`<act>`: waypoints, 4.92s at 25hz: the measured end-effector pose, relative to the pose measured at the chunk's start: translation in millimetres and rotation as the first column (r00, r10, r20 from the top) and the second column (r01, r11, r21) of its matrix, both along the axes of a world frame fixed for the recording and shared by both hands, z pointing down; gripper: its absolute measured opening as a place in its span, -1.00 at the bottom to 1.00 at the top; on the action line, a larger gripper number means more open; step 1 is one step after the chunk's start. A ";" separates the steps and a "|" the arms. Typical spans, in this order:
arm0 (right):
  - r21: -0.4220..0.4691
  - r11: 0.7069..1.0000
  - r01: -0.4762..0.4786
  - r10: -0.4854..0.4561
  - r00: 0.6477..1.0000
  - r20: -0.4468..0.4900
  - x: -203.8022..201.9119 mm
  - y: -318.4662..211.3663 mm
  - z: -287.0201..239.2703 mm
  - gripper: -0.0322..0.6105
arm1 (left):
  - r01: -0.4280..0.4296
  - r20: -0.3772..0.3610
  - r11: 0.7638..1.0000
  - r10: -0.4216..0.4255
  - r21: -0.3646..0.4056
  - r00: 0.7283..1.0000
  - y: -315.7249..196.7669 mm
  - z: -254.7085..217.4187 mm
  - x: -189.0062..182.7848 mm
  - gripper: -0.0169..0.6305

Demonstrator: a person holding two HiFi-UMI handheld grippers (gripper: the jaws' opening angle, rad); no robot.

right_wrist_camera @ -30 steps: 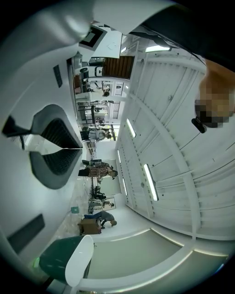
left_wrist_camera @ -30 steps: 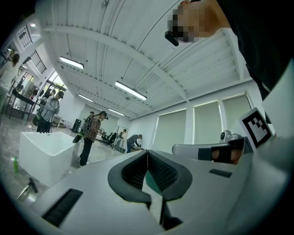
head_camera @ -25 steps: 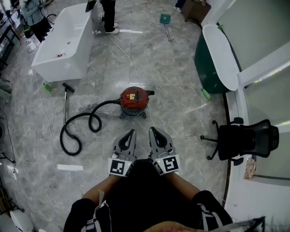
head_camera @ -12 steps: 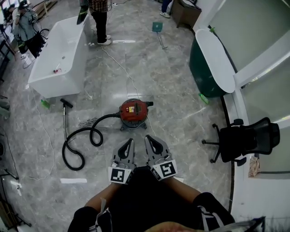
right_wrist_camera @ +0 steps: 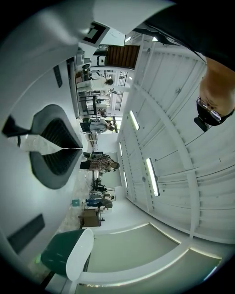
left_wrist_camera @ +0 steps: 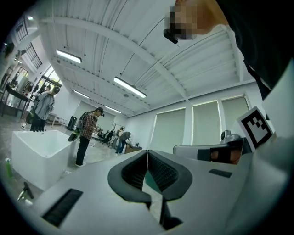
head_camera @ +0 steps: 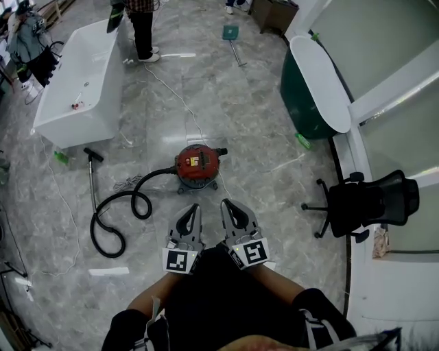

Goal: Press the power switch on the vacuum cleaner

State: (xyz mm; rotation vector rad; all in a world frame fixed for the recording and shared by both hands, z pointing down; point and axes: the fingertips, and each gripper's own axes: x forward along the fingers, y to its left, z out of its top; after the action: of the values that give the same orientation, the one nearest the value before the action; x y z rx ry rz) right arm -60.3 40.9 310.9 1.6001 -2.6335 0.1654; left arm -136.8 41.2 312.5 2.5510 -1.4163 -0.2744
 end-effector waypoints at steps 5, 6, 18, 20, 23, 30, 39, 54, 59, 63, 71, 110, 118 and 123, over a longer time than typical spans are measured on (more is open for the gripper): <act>-0.004 1.000 -0.006 0.006 1.000 -0.011 4.0 -3.8 -1.1 -0.84 | 0.006 -0.023 1.000 -0.007 -0.004 1.000 -7.7 -2.1 4.3 -0.89; -0.007 1.000 -0.004 0.003 1.000 -0.012 4.2 -3.1 -1.0 -0.84 | 0.014 -0.023 1.000 -0.014 -0.012 1.000 -7.9 -2.3 4.0 -0.89; -0.038 0.997 0.069 -0.068 0.998 0.010 1.6 -18.7 7.6 -0.84 | 0.089 0.031 0.994 -0.087 -0.065 0.996 -20.7 11.2 3.3 -0.89; -0.049 0.996 0.077 -0.076 0.997 0.018 3.9 -26.6 10.4 -0.84 | 0.088 0.029 0.994 -0.086 -0.071 0.996 -30.3 9.9 8.2 -0.89; -0.051 0.996 0.077 -0.076 0.997 0.017 8.6 -33.7 14.2 -0.84 | 0.091 0.037 0.991 -0.088 -0.100 0.995 -41.2 19.4 12.0 -0.89; 0.019 0.996 0.082 -0.081 0.996 -0.022 20.6 -51.4 6.5 -0.84 | 0.052 0.128 0.984 -0.030 -0.171 0.991 -64.1 53.7 30.8 -0.89; 0.019 0.998 0.056 -0.056 0.998 0.007 44.4 -98.8 25.8 -0.84 | -0.015 0.245 0.975 0.071 -0.220 0.967 -100.0 98.4 72.4 -0.89; -0.044 0.999 0.012 -0.010 0.999 0.045 66.1 -180.1 78.4 -0.84 | 0.082 0.228 0.915 0.012 -0.396 0.974 -206.4 171.1 75.6 -0.89; -0.063 0.998 0.009 -0.004 0.998 0.070 73.1 -207.2 95.2 -0.84 | 0.102 0.259 0.895 0.016 -0.435 0.966 -226.1 221.4 70.9 -0.89; -0.089 0.996 0.024 -0.015 0.995 0.103 75.4 -214.2 110.5 -0.84 | 0.130 0.252 0.844 0.007 -0.520 0.968 -230.0 265.5 72.2 -0.89; -0.120 0.992 0.039 -0.021 0.989 0.147 80.8 -231.2 157.9 -0.84 | 0.159 0.455 0.845 0.109 -0.511 0.884 -250.3 356.9 51.8 -0.89; -0.179 0.976 0.126 -0.123 0.992 0.029 89.5 -261.0 301.3 -0.84 | 0.200 0.501 0.665 0.297 -0.720 0.813 -291.5 641.8 15.3 -0.89; -0.214 0.968 0.130 -0.127 0.991 0.028 87.8 -250.0 315.0 -0.84 | 0.176 0.481 0.646 0.333 -0.743 0.811 -290.2 659.5 17.3 -0.89; -0.246 0.963 0.112 -0.108 0.994 0.028 93.9 -244.6 324.9 -0.84 | 0.196 0.471 0.619 0.319 -0.761 0.822 -285.9 669.9 17.4 -0.89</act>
State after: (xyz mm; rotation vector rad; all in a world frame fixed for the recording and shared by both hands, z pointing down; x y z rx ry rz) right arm 33.6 -203.7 635.8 1.3751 -2.5804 0.4803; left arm -119.3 -244.7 982.4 1.9240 -1.1753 1.0212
